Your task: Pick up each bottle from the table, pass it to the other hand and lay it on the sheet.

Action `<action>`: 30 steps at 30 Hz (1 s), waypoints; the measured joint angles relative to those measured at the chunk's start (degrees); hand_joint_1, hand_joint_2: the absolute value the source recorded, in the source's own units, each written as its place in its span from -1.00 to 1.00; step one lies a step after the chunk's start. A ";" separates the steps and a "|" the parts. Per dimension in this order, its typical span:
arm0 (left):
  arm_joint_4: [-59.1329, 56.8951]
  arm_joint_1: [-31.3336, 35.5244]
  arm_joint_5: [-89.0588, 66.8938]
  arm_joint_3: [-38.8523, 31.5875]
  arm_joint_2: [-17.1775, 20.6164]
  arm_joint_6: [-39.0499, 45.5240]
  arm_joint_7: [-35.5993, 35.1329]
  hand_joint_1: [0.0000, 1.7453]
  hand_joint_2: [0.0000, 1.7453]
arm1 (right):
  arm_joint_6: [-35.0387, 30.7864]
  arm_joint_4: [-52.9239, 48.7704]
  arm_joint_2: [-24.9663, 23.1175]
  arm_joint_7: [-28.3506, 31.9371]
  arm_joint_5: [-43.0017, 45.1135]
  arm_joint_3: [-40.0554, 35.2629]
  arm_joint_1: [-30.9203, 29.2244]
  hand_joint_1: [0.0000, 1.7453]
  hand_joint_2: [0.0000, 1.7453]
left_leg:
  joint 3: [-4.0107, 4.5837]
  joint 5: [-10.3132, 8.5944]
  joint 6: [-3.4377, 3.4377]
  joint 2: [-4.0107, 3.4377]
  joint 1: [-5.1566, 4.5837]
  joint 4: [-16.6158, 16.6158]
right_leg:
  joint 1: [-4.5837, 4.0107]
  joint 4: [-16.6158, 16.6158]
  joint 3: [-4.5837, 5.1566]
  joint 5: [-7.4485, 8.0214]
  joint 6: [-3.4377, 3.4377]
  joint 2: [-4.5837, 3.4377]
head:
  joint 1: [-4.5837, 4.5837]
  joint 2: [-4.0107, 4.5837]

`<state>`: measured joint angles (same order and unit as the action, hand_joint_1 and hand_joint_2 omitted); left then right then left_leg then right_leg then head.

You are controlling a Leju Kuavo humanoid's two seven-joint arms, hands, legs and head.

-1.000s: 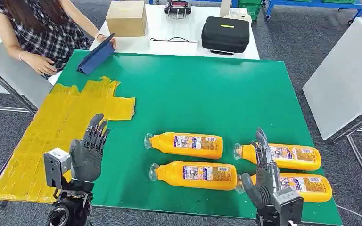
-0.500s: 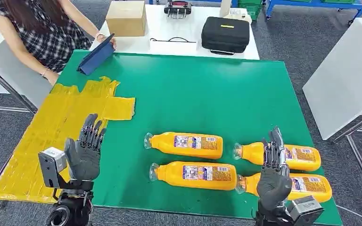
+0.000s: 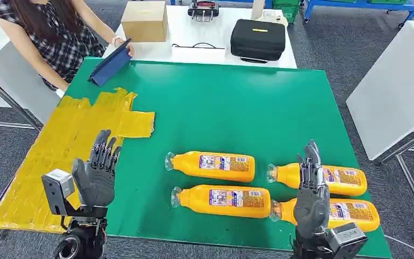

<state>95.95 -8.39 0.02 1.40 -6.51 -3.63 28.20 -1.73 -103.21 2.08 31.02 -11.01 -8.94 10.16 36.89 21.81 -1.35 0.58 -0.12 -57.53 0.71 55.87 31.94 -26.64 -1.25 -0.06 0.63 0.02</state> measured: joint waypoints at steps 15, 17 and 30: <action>0.13 -1.73 0.04 -1.40 0.31 -0.24 0.28 -1.00 -1.00 | -1.25 -3.35 4.26 -4.15 -5.93 -0.94 5.43 -1.00 1.00 | 0.01 0.07 -0.04 0.05 -0.01 0.00 | 0.02 -0.02 -0.02 -0.11 -0.14 0.02 | 0.00 0.00; 0.13 -1.72 -0.02 -1.53 0.31 -0.24 0.28 -1.00 -1.00 | -1.40 -4.02 4.90 -4.29 -6.12 -0.94 6.40 -1.00 1.00 | 0.01 0.09 -0.03 0.02 -0.02 0.00 | 0.02 -0.02 -0.01 -0.11 -0.15 0.00 | 0.00 0.00; 0.28 -2.09 -0.02 -2.73 0.35 0.00 0.28 -1.00 -1.00 | -5.25 -5.49 12.26 -5.47 -5.40 -0.63 10.90 -1.00 1.00 | -0.01 0.08 -0.04 0.04 -0.05 0.00 | 0.05 -0.02 -0.03 -0.10 -0.17 0.01 | 0.02 0.00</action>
<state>96.24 -10.48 0.00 -1.33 -6.16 -3.63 28.48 -6.97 -108.69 14.34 25.55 -16.41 -9.57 21.07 36.88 21.89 -1.39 0.62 -0.17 -57.53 0.76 55.84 31.90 -26.74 -1.42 -0.05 0.66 0.02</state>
